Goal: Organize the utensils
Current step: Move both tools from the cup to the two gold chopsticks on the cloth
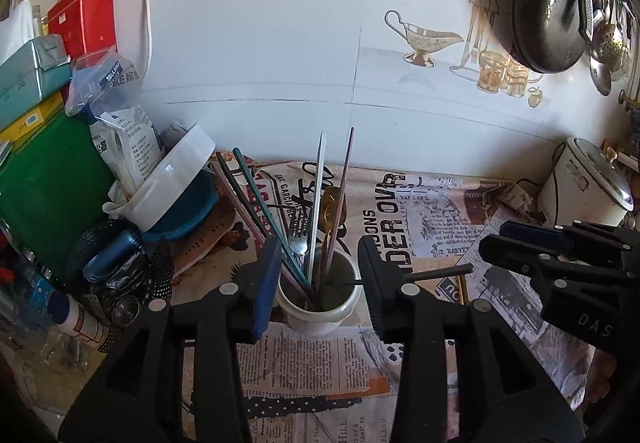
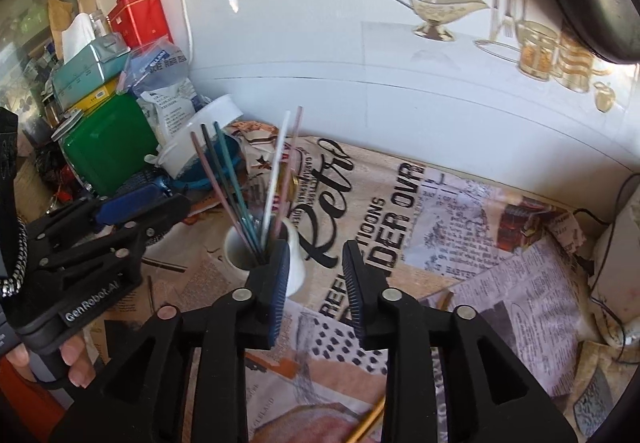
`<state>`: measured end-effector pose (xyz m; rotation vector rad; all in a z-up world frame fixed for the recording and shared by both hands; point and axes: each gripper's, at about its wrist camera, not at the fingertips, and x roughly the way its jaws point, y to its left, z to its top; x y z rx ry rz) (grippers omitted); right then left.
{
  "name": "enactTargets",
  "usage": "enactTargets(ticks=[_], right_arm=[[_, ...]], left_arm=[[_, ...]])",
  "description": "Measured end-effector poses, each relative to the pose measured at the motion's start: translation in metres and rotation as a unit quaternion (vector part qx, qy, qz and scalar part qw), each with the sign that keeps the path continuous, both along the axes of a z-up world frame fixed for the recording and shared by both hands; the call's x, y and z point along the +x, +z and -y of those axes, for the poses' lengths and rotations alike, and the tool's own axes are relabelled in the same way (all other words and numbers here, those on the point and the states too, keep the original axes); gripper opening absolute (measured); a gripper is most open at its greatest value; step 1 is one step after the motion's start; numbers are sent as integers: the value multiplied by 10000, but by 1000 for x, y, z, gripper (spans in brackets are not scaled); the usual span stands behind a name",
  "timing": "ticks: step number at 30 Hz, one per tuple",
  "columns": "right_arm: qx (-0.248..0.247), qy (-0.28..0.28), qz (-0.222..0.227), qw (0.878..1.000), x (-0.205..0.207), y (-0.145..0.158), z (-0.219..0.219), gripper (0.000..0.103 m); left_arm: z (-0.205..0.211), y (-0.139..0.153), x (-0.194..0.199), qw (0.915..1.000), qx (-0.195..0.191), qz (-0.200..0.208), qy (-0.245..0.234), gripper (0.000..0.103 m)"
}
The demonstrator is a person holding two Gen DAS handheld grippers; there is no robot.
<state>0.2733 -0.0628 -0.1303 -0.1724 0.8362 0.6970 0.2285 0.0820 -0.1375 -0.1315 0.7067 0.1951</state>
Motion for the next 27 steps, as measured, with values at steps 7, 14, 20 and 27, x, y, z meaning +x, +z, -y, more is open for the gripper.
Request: enactTargets(ticks=[7,14,20,27], right_arm=[[-268,-399,-223,9986,12,-21,47,32],[-748,-676,-675,9926,25,-67,82,32],[-1021,-720,-1267,9840,36,-117,95,32],[-1150,-575,-1708,9769,34,-158,90,32]], left_arm=[[28,-20,1,9997,-33,-245,-46,53],[55,-57,6,9973,-170,-713,-74,55],[70,-91,7,9931,-230,-1147,28,55],[74,-123,5,9869,-306,-1579,158,55]])
